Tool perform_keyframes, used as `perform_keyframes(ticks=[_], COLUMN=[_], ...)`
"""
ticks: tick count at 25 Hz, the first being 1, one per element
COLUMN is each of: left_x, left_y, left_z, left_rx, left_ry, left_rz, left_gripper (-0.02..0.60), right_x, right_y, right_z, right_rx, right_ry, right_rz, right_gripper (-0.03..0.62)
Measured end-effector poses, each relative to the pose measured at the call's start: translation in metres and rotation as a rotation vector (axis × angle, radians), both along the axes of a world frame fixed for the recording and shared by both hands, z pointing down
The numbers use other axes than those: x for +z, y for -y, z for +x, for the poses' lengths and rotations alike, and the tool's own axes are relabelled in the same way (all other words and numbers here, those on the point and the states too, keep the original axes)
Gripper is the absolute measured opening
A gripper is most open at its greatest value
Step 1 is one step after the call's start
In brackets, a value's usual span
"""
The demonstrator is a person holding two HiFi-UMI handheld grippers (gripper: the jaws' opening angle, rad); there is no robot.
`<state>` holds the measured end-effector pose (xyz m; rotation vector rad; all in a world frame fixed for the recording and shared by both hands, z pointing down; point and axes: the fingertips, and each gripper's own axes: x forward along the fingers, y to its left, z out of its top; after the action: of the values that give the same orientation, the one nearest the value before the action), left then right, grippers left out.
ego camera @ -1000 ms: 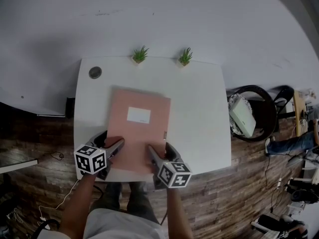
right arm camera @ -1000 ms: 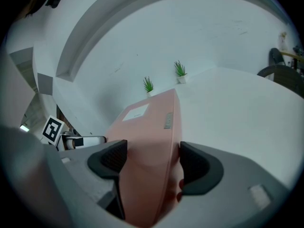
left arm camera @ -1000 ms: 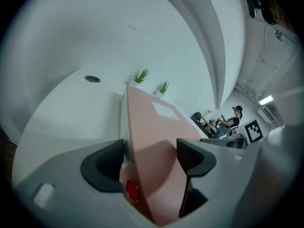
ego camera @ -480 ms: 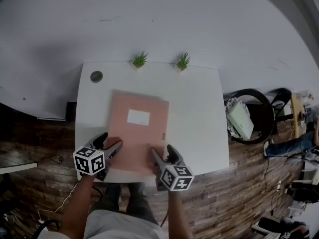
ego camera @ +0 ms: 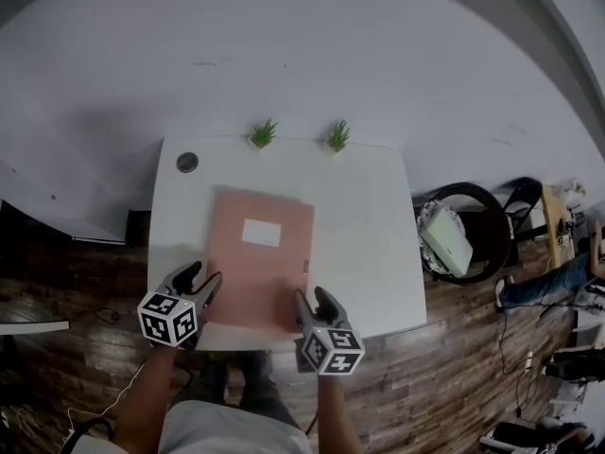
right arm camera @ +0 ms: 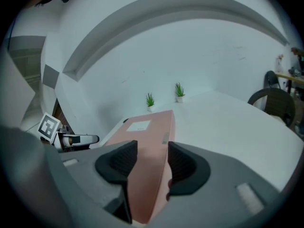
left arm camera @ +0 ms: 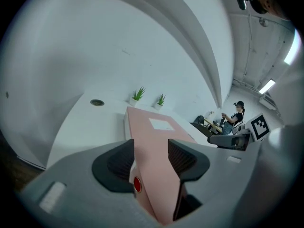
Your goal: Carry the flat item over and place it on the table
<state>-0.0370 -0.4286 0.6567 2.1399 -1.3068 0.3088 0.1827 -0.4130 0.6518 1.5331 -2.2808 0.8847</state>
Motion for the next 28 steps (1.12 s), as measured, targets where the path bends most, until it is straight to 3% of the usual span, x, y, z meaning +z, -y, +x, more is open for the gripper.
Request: perform_keyframes(ticks=[4,10,28], left_x=[-0.016,-0.034,-0.120], left_y=[-0.004,-0.009,0.003], left_z=[-0.002,-0.009,-0.013], left_rx=[-0.001,-0.022,-0.004], left_ry=[0.008,0.042,0.055], left_rz=[0.038,0.090,0.281], left_gripper=[0.180,0.017,0.006], right_x=[-0.017,-0.038,-0.104], right_y=[-0.004,-0.010,-0.010], right_z=[0.004,0.008,0.019], right_rx=[0.025,0.060,0.096], right_ry=[-0.023,-0.067,-0.104], right_rz=[0.044,0.107,0.202], right_gripper=[0.129,0.028,0.005])
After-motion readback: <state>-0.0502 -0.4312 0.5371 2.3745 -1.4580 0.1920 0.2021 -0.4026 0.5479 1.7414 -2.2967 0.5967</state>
